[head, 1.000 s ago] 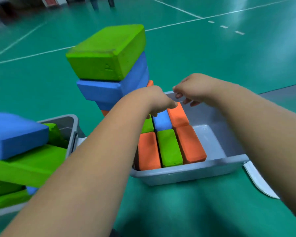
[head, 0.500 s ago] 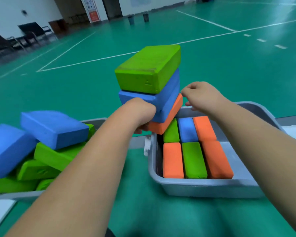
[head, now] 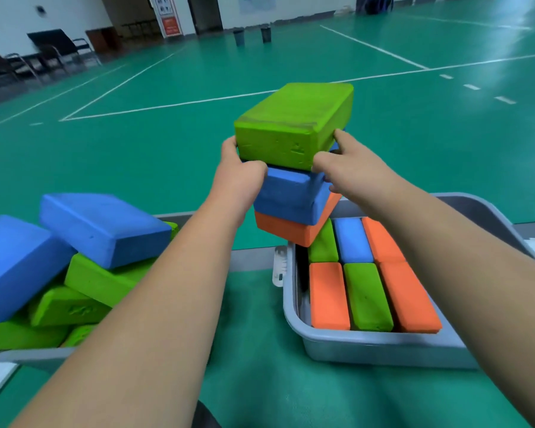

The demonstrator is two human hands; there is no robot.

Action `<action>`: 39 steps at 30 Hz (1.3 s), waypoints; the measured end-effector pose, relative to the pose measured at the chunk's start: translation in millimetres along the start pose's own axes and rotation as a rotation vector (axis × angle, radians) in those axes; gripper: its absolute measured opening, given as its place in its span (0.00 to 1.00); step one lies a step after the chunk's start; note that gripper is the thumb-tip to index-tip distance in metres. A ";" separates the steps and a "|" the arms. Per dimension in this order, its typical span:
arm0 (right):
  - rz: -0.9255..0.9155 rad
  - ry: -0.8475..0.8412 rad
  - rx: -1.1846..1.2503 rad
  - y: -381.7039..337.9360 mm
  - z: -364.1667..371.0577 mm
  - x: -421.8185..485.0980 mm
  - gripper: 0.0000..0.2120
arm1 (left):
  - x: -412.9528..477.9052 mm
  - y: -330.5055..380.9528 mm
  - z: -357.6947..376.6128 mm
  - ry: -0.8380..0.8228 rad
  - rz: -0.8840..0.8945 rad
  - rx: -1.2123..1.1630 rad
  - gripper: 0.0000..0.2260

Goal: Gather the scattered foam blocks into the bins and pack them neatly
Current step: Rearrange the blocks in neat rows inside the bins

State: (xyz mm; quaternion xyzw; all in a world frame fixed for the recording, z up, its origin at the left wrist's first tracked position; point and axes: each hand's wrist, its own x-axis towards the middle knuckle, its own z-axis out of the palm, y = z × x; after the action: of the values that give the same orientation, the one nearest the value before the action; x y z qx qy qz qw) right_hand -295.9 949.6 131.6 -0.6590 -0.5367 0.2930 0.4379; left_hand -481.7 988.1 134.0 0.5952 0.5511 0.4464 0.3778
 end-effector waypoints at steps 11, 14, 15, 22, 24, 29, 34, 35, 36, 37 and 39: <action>-0.085 0.180 0.419 18.2 -62.1 -12.9 0.32 | -25.6 37.3 56.9 -0.089 0.310 -0.048 0.27; -0.039 0.324 0.500 30.8 -89.3 -17.1 0.32 | -35.4 39.4 84.7 -0.182 0.361 -0.060 0.26; -0.030 0.375 0.484 36.6 -98.4 -17.1 0.32 | -37.9 36.9 94.6 -0.210 0.363 -0.056 0.27; 0.115 0.461 0.344 97.2 -125.4 -25.7 0.31 | -55.9 10.1 145.2 -0.381 0.240 0.063 0.27; 0.149 0.437 0.331 112.6 -122.3 -29.6 0.32 | -61.2 3.6 154.3 -0.406 0.194 0.114 0.25; 0.275 0.302 0.286 142.5 -107.9 -35.7 0.31 | -63.8 -12.4 165.9 -0.408 0.059 0.278 0.27; 0.359 0.190 0.223 155.2 -103.3 -42.5 0.34 | -62.7 -19.6 171.2 -0.376 -0.033 0.459 0.24; 0.352 0.193 0.230 155.1 -105.1 -42.3 0.34 | -62.0 -18.5 173.2 -0.351 -0.026 0.467 0.27; 0.343 0.208 0.260 153.6 -107.2 -41.9 0.33 | -61.5 -17.2 175.6 -0.331 -0.011 0.471 0.29; 0.336 0.228 0.310 151.8 -110.2 -40.3 0.31 | -62.2 -15.3 178.2 -0.322 0.009 0.472 0.29; 0.304 0.281 0.423 147.2 -118.9 -36.4 0.26 | -65.1 -14.1 185.7 -0.328 0.070 0.458 0.25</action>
State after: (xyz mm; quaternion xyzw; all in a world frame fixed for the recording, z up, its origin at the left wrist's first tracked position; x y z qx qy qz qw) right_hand -136.9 877.4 50.2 -0.6600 -0.2930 0.3663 0.5869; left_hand -309.8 932.8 54.6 0.7478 0.5484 0.2207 0.3020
